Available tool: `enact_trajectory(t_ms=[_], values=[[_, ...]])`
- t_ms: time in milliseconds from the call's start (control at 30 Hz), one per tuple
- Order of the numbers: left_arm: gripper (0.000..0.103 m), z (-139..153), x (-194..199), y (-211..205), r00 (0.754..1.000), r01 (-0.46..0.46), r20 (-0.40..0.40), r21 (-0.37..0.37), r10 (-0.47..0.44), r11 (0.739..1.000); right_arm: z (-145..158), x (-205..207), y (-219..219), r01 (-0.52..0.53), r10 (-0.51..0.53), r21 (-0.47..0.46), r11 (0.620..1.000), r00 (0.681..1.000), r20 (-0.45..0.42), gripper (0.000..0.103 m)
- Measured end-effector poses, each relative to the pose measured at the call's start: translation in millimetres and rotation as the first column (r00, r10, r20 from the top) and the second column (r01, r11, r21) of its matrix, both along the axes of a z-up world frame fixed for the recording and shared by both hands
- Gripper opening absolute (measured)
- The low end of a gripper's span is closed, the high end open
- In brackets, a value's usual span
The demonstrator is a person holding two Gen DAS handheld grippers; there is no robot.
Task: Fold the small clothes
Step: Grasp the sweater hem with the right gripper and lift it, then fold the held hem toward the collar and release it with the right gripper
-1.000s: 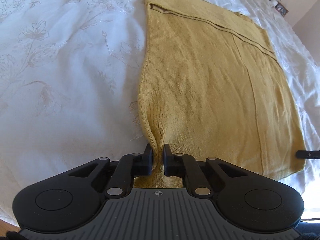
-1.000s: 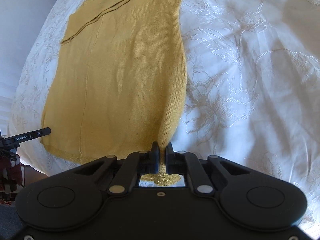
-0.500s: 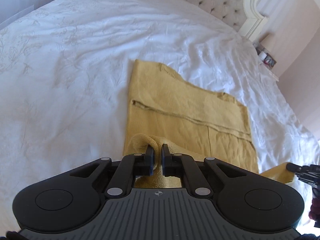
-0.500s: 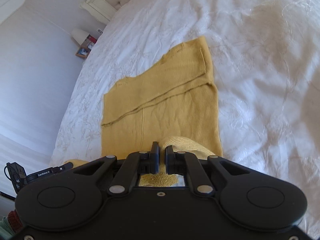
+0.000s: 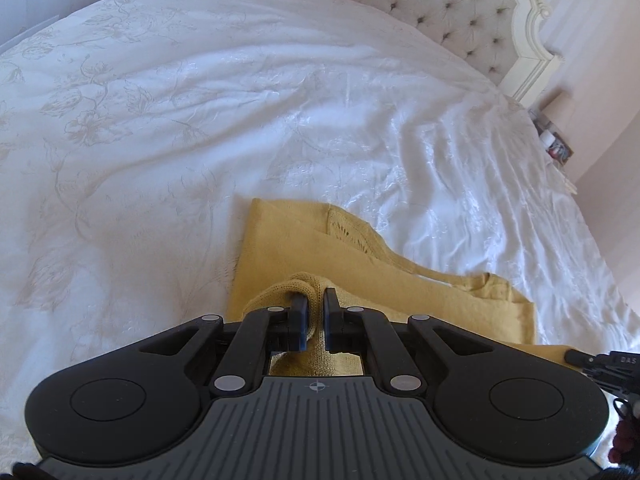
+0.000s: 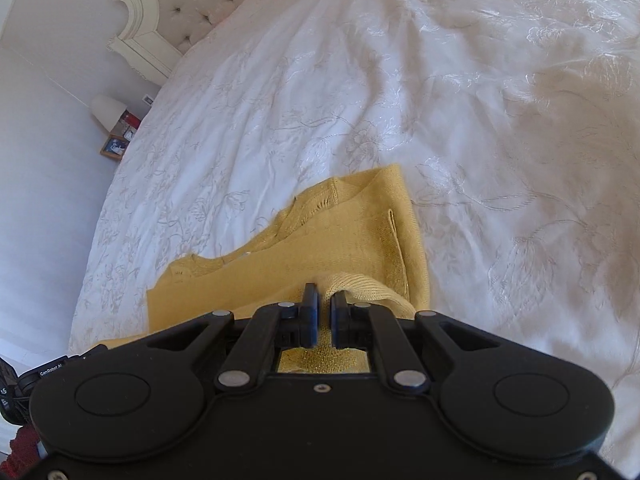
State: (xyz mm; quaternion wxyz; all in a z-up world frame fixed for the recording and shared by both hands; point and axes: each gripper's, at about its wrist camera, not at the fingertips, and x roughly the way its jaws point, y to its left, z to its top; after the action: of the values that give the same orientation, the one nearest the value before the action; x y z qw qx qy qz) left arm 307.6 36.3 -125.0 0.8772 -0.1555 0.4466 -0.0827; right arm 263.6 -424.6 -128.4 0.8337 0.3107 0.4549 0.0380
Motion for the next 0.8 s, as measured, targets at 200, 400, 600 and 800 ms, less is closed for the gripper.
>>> enact_trajectory(t_ms=[200, 400, 600, 800], values=[[0.007, -21, 33, 2, 0.999, 0.002, -0.036, 0.023, -0.001, 1.000, -20, 34, -1, 0.025, -0.026, -0.017, 1.000, 0.999, -0.036, 0.012], [0.011, -35, 60, 3, 0.997, -0.002, -0.072, 0.039, 0.004, 0.999, -37, 51, -7, 0.059, -0.061, -0.026, 0.998, 0.995, -0.074, 0.013], [0.033, -39, 72, 18, 0.994, -0.083, -0.065, 0.019, 0.084, 0.996, -40, 52, -10, 0.091, -0.096, -0.073, 0.993, 0.993, -0.074, 0.021], [0.040, -8, 50, 11, 0.998, -0.046, 0.042, 0.142, 0.040, 0.989, -14, 36, -6, 0.093, -0.086, -0.212, 0.973, 0.995, 0.042, 0.050]])
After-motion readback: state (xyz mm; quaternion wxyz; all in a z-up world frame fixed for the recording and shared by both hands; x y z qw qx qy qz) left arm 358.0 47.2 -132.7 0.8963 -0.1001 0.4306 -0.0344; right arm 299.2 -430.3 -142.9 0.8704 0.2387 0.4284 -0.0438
